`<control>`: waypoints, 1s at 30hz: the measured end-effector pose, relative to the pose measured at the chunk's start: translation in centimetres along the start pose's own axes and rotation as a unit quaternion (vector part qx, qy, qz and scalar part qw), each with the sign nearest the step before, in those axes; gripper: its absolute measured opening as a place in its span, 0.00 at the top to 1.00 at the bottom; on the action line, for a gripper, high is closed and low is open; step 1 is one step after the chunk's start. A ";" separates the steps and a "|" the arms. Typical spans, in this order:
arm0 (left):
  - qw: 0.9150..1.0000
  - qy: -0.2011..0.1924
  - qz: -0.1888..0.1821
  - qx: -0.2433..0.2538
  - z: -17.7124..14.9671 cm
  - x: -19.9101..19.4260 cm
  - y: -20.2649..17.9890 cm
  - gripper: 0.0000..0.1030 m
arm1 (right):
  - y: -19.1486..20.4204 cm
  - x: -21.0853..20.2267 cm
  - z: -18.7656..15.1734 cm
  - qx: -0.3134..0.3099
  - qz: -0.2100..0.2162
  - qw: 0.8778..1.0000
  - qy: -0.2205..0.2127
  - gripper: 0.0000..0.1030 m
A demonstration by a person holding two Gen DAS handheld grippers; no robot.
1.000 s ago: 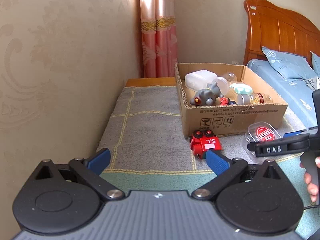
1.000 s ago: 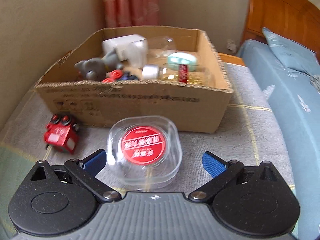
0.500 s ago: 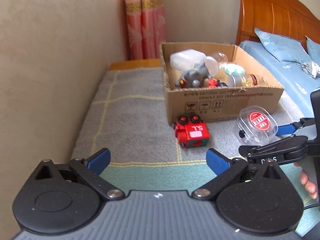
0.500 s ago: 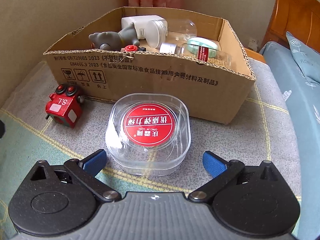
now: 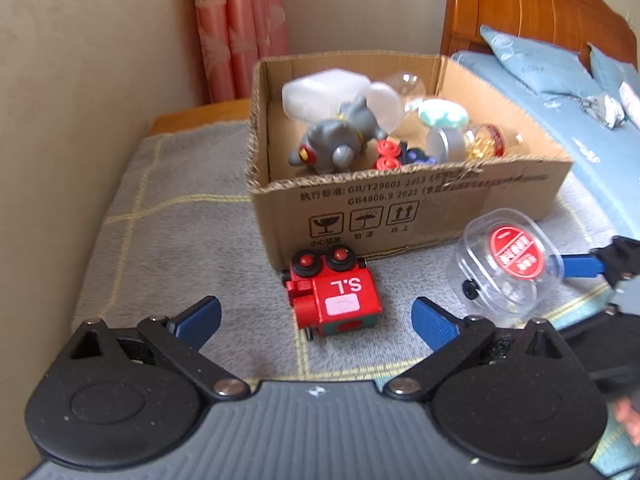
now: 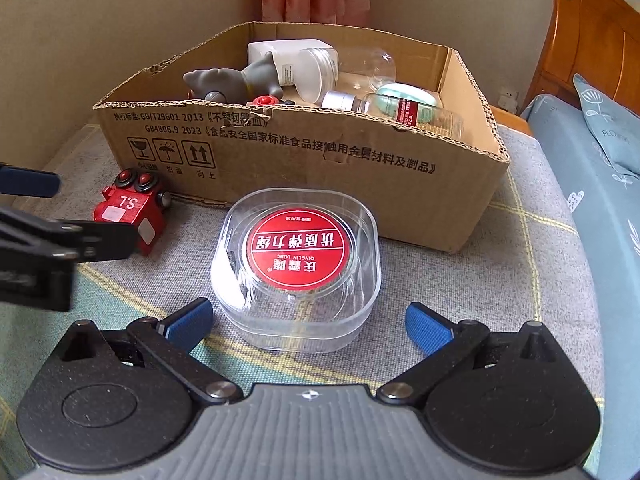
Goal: Organize rigid objects
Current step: 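Grasp the red toy car with the left gripper while the right gripper grasps the clear container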
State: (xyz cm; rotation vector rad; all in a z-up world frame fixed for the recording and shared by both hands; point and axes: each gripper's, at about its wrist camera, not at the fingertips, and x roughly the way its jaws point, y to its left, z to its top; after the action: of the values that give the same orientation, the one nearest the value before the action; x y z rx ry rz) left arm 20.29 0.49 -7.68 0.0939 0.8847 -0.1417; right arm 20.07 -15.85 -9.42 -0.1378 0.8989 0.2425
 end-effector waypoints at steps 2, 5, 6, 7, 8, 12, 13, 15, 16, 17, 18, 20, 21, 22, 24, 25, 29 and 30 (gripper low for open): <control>1.000 0.006 -0.008 -0.002 0.1 1.0 -0.1 0.05 | -0.1 0.0 0.0 -0.001 0.001 1.000 -0.001 0.00; 1.000 0.008 -0.010 -0.010 0.1 2.0 0.0 0.05 | 0.0 0.0 0.0 -0.002 0.001 1.000 -0.003 0.00; 1.000 0.011 -0.010 -0.013 0.1 2.3 0.0 0.05 | 0.0 0.0 0.0 -0.002 0.001 1.000 -0.003 0.00; 1.000 0.012 -0.009 -0.016 0.1 2.5 0.1 0.06 | 0.0 0.0 0.0 -0.001 0.001 1.000 -0.004 0.00; 1.000 0.014 -0.008 -0.019 0.0 2.7 0.2 0.08 | 0.0 0.0 0.0 -0.002 0.001 1.000 -0.004 0.00; 1.000 0.006 -0.004 -0.023 -0.4 2.7 0.9 0.24 | 0.0 0.0 -0.1 -0.002 0.001 1.000 -0.008 0.00; 1.000 0.003 -0.003 -0.020 -0.4 2.6 1.1 0.25 | 0.0 0.0 -0.2 -0.002 0.001 1.000 -0.009 0.00; 1.000 -0.001 -0.005 -0.020 -0.5 2.4 1.7 0.34 | 0.0 0.0 -0.3 -0.003 0.002 1.000 -0.013 0.00; 1.000 -0.003 -0.005 -0.019 -0.6 2.3 1.9 0.36 | 0.0 -0.1 -0.4 -0.004 0.002 1.000 -0.014 0.00; 1.000 -0.004 -0.005 -0.017 -0.6 2.2 2.1 0.38 | 0.0 -0.1 -0.4 -0.004 0.003 1.000 -0.016 0.00; 1.000 -0.005 -0.006 -0.013 -0.7 2.2 2.1 0.39 | 0.0 -0.1 -0.4 -0.004 0.002 1.000 -0.017 0.00; 1.000 -0.009 -0.009 -0.004 -0.7 2.1 1.9 0.42 | 0.0 -0.1 -0.5 -0.002 0.001 1.000 -0.018 0.00; 1.000 -0.011 -0.012 -0.002 -0.6 2.2 1.8 0.46 | 0.1 -0.2 -0.5 -0.002 0.001 1.000 -0.018 0.00; 1.000 -0.011 -0.016 -0.002 -0.5 2.2 1.7 0.47 | 0.1 -0.2 -0.5 -0.002 0.001 1.000 -0.017 0.00; 1.000 -0.013 -0.019 -0.001 -0.4 2.3 1.5 0.49 | 0.1 -0.2 -0.5 -0.002 0.001 1.000 -0.018 0.00; 1.000 -0.014 -0.022 0.001 -0.4 2.3 1.3 0.49 | 0.1 -0.2 -0.4 -0.002 0.000 1.000 -0.018 0.00; 0.999 -0.018 -0.027 0.005 -0.5 2.2 1.2 0.50 | 0.1 -0.1 -0.3 0.002 -0.003 1.000 -0.014 0.00; 0.999 -0.019 -0.028 0.005 -0.5 2.2 1.3 0.50 | 0.1 0.0 -0.2 0.003 -0.003 1.000 -0.013 0.00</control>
State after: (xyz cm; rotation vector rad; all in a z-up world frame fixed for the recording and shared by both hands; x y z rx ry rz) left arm 21.48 1.67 -9.73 0.0762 0.8498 -0.2004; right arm 19.87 -15.78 -9.51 -0.1323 0.8735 0.2350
